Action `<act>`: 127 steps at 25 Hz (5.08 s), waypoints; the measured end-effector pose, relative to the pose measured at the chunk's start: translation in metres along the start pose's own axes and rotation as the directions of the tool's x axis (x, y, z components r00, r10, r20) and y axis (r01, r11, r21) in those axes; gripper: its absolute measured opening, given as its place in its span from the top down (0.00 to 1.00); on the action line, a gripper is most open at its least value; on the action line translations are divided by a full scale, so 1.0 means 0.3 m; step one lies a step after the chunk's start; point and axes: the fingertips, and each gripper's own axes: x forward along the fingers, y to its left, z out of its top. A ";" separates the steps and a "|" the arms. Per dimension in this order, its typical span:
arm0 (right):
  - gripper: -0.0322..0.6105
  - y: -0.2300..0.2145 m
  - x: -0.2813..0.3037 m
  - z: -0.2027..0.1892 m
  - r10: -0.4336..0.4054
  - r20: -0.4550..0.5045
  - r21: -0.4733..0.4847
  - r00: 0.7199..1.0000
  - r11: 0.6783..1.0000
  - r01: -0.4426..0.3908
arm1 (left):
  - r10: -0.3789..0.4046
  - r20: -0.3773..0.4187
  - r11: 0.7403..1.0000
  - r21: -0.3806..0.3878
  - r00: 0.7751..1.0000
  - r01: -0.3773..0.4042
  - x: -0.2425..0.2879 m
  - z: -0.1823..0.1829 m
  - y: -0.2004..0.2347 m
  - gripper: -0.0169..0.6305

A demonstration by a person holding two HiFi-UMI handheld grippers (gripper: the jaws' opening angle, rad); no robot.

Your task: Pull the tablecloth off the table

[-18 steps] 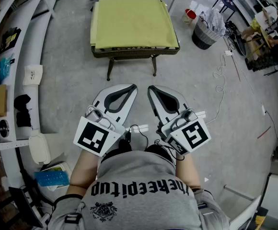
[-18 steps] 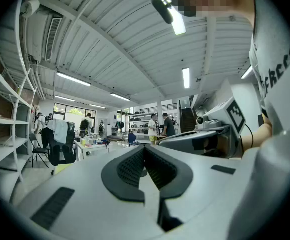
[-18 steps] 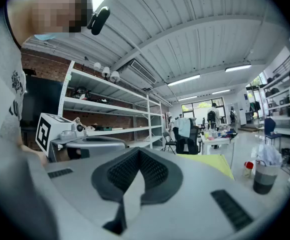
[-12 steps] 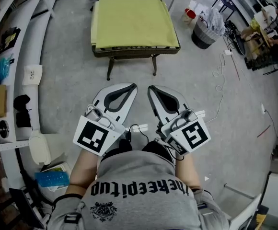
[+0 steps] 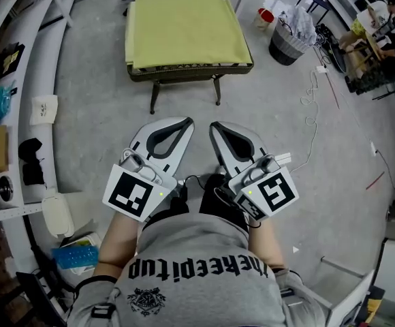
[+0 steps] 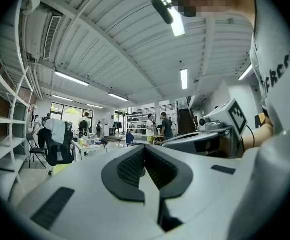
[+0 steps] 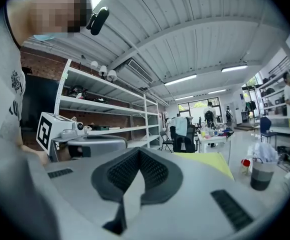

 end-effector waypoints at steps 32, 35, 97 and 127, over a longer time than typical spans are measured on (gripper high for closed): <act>0.93 -0.633 0.254 0.043 0.144 -0.016 -0.038 0.989 0.989 -0.144 | 0.130 -0.010 0.991 -0.012 0.991 -0.130 0.621 0.008 0.271 0.95; 0.93 -0.692 0.252 0.046 0.153 -0.012 -0.028 0.988 0.988 -0.153 | 0.131 -0.017 0.991 0.003 0.991 -0.131 0.685 0.006 0.271 0.95; 0.93 -1.096 0.849 0.017 -0.049 -0.055 0.085 0.997 0.995 0.054 | -0.043 -0.096 0.999 0.012 0.994 0.045 1.032 -0.102 0.861 0.95; 0.93 -1.397 0.775 -0.175 -0.382 -0.184 0.200 0.906 0.887 0.415 | -0.302 -0.133 0.952 -0.081 0.944 0.294 1.278 -0.226 0.900 0.95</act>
